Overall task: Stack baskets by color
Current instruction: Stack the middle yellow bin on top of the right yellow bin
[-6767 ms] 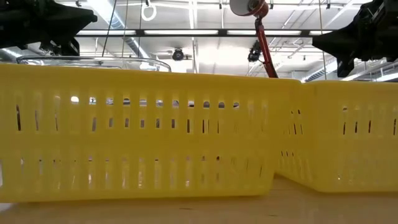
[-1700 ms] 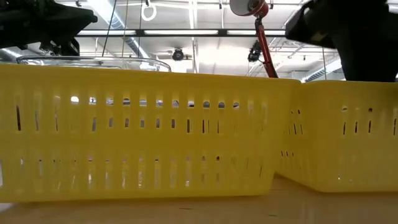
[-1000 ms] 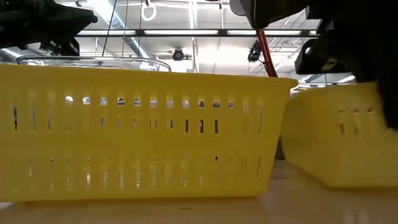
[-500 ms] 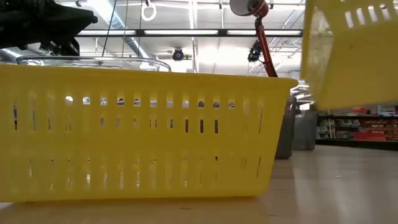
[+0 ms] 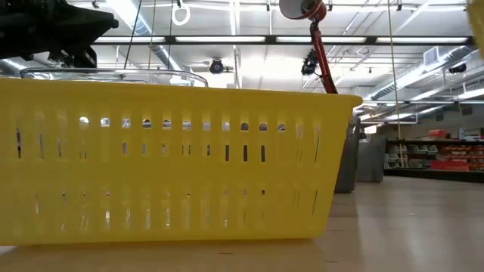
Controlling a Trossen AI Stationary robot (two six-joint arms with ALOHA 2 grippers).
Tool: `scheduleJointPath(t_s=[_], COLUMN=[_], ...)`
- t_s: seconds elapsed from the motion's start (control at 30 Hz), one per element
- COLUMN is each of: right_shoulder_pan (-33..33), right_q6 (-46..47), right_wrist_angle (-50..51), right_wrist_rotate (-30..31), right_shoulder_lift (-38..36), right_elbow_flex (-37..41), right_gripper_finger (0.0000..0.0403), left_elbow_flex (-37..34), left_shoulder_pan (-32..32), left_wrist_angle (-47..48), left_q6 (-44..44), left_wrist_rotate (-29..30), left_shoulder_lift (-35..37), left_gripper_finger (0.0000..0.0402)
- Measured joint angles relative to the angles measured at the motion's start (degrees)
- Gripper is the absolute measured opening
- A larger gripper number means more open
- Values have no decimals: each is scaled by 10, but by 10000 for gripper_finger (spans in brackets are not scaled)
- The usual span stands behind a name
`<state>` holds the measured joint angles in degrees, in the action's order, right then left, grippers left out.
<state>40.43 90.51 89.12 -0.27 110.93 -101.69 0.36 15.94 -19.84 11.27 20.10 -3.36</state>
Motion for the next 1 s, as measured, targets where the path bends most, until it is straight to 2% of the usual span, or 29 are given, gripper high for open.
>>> scheduleJointPath(t_s=[0.17,0.47,0.7,0.8,1.0], right_shoulder_pan=[12,12,12,12,12], right_q6=[71,68,74,75,88], right_wrist_angle=[-27,-147,-155,-188,-220], right_wrist_rotate=[-30,-35,-38,-35,-24], right_shoulder_lift=[1,5,5,5,5], right_elbow_flex=[54,125,149,162,180], right_gripper_finger=[7,7,8,10,46], left_elbow_flex=[0,0,0,0,0], left_shoulder_pan=[0,0,0,0,0], left_wrist_angle=[0,0,2,2,2], left_q6=[0,0,0,0,0], left_wrist_rotate=[0,0,0,0,0], left_shoulder_lift=[0,0,0,0,0], left_gripper_finger=[36,26,31,34,28])
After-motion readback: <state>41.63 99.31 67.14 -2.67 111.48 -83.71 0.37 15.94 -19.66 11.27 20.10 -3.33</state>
